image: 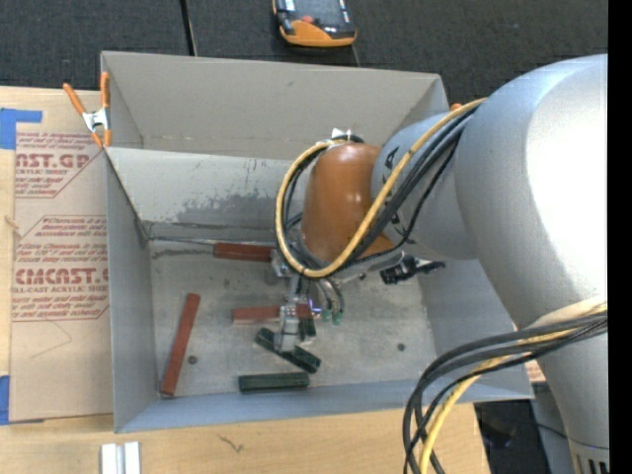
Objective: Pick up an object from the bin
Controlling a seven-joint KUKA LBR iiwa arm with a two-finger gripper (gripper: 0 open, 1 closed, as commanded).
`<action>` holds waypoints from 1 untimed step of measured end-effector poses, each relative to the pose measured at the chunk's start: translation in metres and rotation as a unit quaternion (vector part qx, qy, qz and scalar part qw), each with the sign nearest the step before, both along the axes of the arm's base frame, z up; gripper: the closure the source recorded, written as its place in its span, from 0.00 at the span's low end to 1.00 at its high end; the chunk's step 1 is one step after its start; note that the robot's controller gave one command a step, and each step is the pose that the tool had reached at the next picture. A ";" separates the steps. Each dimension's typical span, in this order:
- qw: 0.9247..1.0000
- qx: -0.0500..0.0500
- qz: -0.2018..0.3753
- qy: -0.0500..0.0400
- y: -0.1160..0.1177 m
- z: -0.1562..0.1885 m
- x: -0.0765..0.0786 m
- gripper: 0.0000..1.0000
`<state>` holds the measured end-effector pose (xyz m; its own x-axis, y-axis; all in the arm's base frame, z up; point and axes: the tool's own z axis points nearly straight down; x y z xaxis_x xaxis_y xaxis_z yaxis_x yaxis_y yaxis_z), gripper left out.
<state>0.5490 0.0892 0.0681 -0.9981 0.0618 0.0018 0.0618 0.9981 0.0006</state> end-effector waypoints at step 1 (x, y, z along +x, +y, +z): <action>0.999 0.000 0.033 0.000 0.009 0.004 0.000 1.00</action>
Offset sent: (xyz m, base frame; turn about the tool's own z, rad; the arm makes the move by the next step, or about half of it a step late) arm 0.0000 0.0000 0.0000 0.0000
